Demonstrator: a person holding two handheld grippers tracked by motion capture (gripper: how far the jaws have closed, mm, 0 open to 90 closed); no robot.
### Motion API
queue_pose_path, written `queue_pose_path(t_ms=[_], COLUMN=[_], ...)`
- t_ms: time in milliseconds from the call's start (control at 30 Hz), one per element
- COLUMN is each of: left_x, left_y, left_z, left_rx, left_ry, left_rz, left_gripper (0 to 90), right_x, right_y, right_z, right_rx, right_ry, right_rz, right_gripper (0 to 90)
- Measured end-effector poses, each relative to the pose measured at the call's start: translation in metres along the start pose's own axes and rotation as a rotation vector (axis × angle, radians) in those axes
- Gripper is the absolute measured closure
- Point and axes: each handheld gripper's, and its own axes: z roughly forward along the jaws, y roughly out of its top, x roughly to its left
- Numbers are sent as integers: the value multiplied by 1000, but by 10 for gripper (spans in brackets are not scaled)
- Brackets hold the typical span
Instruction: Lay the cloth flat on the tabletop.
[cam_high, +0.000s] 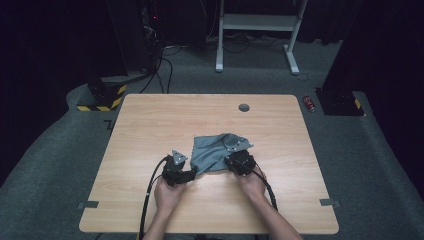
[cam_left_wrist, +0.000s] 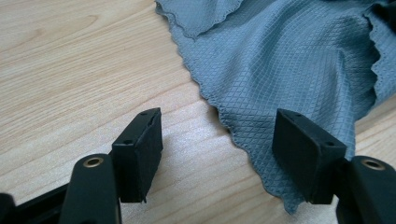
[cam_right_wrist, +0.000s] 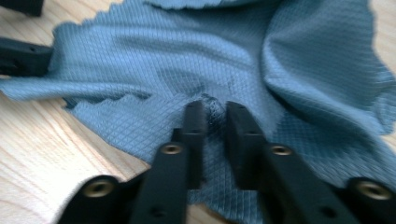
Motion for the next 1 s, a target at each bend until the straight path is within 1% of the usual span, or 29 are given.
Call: queue_pose_path(t_ms=[33, 100, 300, 333, 400, 433, 467, 500, 533, 567, 600, 667, 767, 800, 867, 933, 967, 1000], left_x=[0, 0, 0, 0, 0, 0, 0, 0, 0, 0, 0, 0, 0, 0, 0, 0, 0, 0], left_y=[0, 0, 0, 0, 0, 0, 0, 0, 0, 0, 0, 0, 0, 0, 0, 0, 0, 0], left_z=[0, 0, 0, 0, 0, 0, 0, 0, 0, 0, 0, 0, 0, 0, 0, 0, 0, 0], left_rx=[1, 1, 0, 0, 1, 1, -1, 0, 0, 0, 1, 1, 1, 1, 1, 1, 1, 1], left_ry=[0, -1, 0, -1, 0, 0, 0, -1, -1, -1, 1, -1, -1, -1, -1, -1, -1, -1], left_rz=[0, 0, 0, 0, -1, -1, -1, -2, -2, -2, 1, 0, -1, -1, -2, -3, -3, -3], left_gripper=[336, 336, 336, 336, 336, 336, 336, 337, 336, 336, 336, 337, 337, 337, 337, 337, 337, 337], right_x=[0, 0, -6, -8, -10, -10, -12, -12, -13, -13, -14, -13, -12, -11, -12, -14, -14, -17], right_y=[0, 0, -9, -10, -15, -15, -21, -25, -29, -29, -39, -49, -62, -65, -67, -66, -66, -65], right_z=[1, 1, -24, -28, -36, -36, -46, -51, -56, -56, -63, -67, -65, -64, -66, -71, -71, -75], right_rx=[5, 10, -8, -8, -14, -14, -21, -27, -26, -26, -23, -11, 13, 15, -11, -53, -53, -75], right_ry=[-4, -8, -26, -26, -18, -18, -9, -7, -5, -5, 5, 13, 36, 46, 64, 62, 62, 47], right_rz=[-17, -23, -35, -42, -40, -40, -36, -34, -31, -31, -21, -12, -17, -20, -2, 26, 26, 44], right_gripper=[866, 883, 894, 894, 893, 893, 893, 893, 893, 893, 894, 893, 886, 863, 818, 787, 787, 767])
